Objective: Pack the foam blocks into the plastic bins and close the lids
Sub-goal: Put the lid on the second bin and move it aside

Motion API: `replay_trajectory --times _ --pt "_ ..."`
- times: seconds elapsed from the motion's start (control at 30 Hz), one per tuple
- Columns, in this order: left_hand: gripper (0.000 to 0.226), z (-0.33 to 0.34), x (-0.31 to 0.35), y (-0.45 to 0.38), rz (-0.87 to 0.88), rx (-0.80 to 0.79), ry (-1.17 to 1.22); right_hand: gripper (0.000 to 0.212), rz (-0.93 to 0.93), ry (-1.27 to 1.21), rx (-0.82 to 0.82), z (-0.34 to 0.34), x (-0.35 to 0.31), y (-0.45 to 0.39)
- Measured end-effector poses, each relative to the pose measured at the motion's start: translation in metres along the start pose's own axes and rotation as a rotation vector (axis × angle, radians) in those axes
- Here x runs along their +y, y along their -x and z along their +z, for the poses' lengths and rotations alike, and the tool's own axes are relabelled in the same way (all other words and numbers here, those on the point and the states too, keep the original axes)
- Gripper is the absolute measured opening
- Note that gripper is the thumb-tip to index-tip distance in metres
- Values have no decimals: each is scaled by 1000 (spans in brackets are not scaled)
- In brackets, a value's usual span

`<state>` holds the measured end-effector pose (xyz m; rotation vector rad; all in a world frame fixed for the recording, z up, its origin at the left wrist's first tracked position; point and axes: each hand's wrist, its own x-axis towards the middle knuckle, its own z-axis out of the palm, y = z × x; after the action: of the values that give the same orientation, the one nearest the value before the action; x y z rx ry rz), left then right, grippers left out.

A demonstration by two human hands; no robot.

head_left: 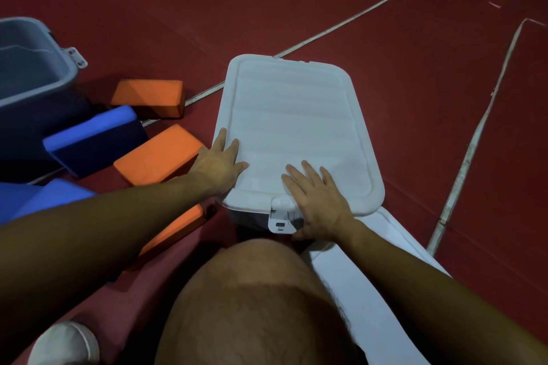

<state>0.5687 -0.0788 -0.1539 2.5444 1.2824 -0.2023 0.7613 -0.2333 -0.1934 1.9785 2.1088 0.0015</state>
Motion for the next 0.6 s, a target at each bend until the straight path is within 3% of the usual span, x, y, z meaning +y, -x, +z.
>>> replay_trajectory --times 0.13,0.3,0.6 --pt "58 2 -1 0 -3 -4 9 116 -48 -162 23 -6 10 5" --pt "62 6 -4 -1 -23 7 51 69 1 -528 145 -10 21 9" --pt "65 3 -1 1 -32 1 65 56 50 -647 59 -11 24 6"
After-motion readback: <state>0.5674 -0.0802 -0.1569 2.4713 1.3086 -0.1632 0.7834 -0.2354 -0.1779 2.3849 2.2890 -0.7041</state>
